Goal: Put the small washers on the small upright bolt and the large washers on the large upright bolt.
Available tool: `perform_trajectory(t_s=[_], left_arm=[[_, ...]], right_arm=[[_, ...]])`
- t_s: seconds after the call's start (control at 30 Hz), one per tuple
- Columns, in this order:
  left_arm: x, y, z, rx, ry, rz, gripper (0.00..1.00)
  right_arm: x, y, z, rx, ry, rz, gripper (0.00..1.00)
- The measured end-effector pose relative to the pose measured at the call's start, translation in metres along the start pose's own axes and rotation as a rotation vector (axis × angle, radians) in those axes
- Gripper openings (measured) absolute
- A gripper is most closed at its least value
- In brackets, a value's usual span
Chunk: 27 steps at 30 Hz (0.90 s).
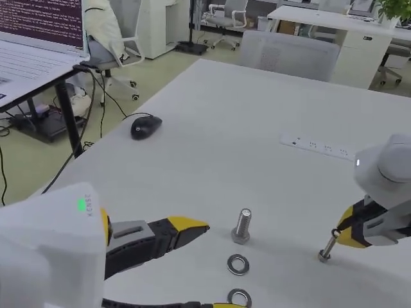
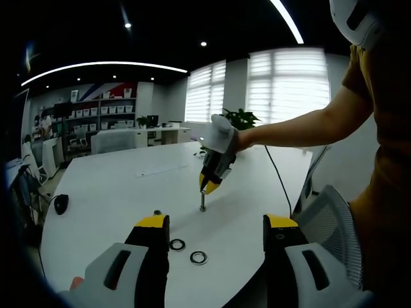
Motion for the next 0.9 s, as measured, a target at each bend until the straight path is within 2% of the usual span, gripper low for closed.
perform_trajectory(t_s=[0.4,0.9], left_arm=[[-0.001,0.000,0.001,0.003,-0.001,-0.004,0.58],[-0.001,-0.004,0.003,0.009,0.000,0.008,0.58]], right_arm=[[-0.008,-0.003,-0.001,0.007,0.009,0.024,0.13],[-0.038,-0.014,-0.001,0.007,0.035,0.046,0.13]])
Point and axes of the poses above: the centre of the closed fingertips' face, and the gripper's own axes: x roughly backward along the fingers, z roughly to its left, y roughly out of its top, the point moved 2 cm from there along x, roughly backward along the fingers, and after that the axes turned 8 degrees about -x, right-handed, at the moved point
